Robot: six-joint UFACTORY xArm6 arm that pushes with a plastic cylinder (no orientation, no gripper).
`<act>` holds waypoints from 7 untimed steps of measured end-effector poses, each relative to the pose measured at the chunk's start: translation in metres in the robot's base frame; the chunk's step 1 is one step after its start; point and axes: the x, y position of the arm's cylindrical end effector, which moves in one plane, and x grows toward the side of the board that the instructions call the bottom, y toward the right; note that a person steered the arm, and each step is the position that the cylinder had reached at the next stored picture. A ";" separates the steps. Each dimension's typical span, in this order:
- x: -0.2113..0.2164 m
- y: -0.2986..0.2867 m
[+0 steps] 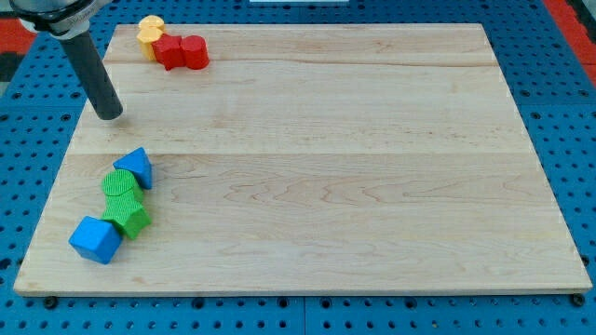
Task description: Move your arm towards the top left corner
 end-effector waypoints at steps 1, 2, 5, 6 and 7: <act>-0.011 -0.024; -0.029 -0.050; -0.068 -0.055; -0.069 -0.055; -0.108 -0.044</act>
